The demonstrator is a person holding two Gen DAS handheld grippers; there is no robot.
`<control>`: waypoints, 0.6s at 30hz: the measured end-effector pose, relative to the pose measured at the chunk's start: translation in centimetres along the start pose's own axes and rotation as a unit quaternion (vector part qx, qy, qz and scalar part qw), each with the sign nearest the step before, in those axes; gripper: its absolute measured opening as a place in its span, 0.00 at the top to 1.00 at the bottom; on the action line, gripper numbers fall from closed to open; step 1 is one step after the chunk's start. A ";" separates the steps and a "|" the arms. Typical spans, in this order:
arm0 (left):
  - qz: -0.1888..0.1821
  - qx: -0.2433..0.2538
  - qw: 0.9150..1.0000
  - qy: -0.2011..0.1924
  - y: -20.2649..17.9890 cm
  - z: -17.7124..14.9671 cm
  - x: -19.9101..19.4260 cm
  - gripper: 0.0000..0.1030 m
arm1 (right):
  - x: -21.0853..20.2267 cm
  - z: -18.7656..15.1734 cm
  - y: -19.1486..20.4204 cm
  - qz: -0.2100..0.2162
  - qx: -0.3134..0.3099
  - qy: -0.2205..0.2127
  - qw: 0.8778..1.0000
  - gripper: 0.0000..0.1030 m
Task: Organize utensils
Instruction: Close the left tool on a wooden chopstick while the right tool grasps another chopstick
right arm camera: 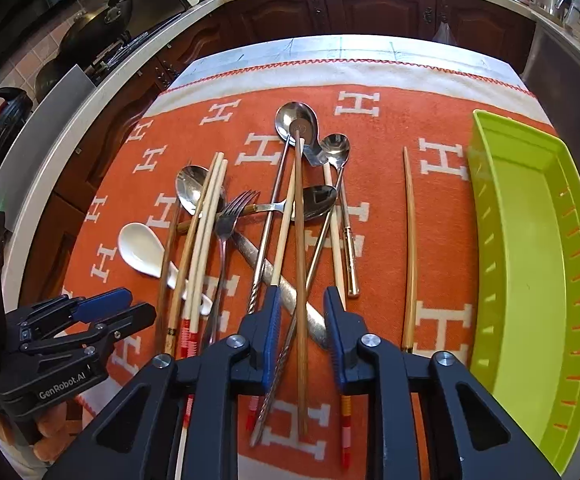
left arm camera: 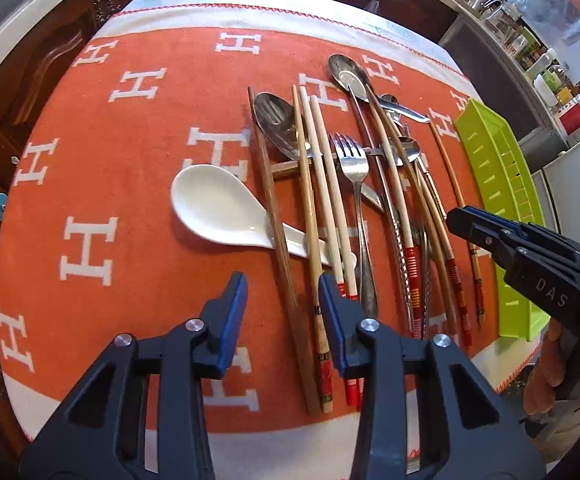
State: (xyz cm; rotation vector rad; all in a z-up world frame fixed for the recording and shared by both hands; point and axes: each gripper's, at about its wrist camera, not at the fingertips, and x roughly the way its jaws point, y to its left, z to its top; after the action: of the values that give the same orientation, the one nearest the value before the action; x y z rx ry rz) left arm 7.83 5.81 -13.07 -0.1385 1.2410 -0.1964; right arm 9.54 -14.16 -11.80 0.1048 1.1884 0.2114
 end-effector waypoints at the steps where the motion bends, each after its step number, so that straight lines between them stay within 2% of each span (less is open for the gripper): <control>1: 0.000 0.000 1.000 0.001 -0.1 0.2 0.2 0.70 | 0.3 0.1 -0.1 0.000 0.001 0.002 1.000 0.83; 4: 0.004 -0.002 1.000 0.002 -0.3 0.2 0.9 0.78 | 0.9 0.5 0.0 0.001 -0.003 0.006 1.000 0.86; 13: -0.002 -0.014 1.000 0.003 0.5 0.4 1.6 0.82 | 2.8 1.3 1.3 0.000 -0.023 0.019 1.000 0.87; 18: 0.013 -0.003 1.000 -0.006 -0.1 0.6 1.8 0.82 | 3.5 1.2 1.8 -0.004 -0.035 0.014 0.999 0.88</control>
State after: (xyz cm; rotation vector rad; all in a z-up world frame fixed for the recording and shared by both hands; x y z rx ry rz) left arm 8.95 5.29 -14.49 -0.1294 1.2308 -0.1689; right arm 11.75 -11.57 -14.19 0.0349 1.2078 0.2480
